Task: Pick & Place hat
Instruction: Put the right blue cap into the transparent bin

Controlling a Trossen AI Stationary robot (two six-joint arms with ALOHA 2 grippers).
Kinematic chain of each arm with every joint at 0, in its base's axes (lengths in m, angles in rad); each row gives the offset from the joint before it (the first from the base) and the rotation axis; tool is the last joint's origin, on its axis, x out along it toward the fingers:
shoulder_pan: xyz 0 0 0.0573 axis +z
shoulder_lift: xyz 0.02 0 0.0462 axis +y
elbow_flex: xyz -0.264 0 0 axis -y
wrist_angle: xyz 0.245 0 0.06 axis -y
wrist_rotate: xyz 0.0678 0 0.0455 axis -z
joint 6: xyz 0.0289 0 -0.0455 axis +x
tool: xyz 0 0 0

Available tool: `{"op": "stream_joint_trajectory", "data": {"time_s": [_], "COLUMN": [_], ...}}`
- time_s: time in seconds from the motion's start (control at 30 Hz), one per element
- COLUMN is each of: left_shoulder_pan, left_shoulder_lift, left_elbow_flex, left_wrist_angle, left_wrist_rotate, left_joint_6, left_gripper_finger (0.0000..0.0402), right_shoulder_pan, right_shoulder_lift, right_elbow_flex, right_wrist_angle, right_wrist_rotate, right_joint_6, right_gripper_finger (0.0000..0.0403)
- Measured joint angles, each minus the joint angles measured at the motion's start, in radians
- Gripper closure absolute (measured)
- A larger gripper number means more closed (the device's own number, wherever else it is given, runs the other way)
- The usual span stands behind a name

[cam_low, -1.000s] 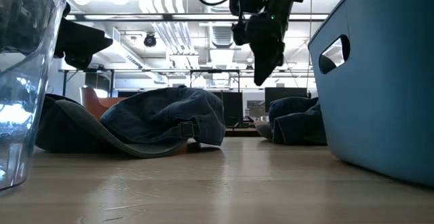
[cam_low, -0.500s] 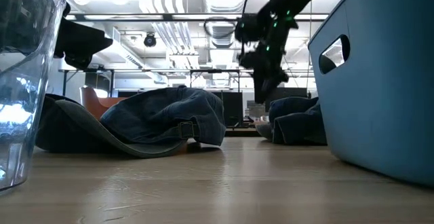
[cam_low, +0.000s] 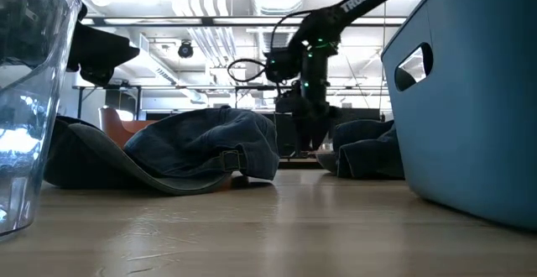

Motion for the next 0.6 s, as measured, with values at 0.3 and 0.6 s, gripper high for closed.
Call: {"op": "stream_joint_trajectory", "data": {"time_s": [0.3, 0.6], "left_shoulder_pan": [0.0, 0.0], "left_shoulder_lift": [0.0, 0.0], "left_elbow_flex": [0.0, 0.0], "left_wrist_angle": [0.0, 0.0], "left_wrist_rotate": [0.0, 0.0], "left_joint_6": [0.0, 0.0], "left_gripper_finger": [0.0262, 0.0262], "right_shoulder_pan": [0.002, 0.02], "right_shoulder_lift": [0.188, 0.265], "right_elbow_flex": [0.294, 0.404], "right_wrist_angle": [-0.335, -0.412], "right_wrist_rotate": [0.058, 0.081], "right_joint_6": [0.054, 0.109], "right_gripper_finger": [0.0149, 0.0136]}}
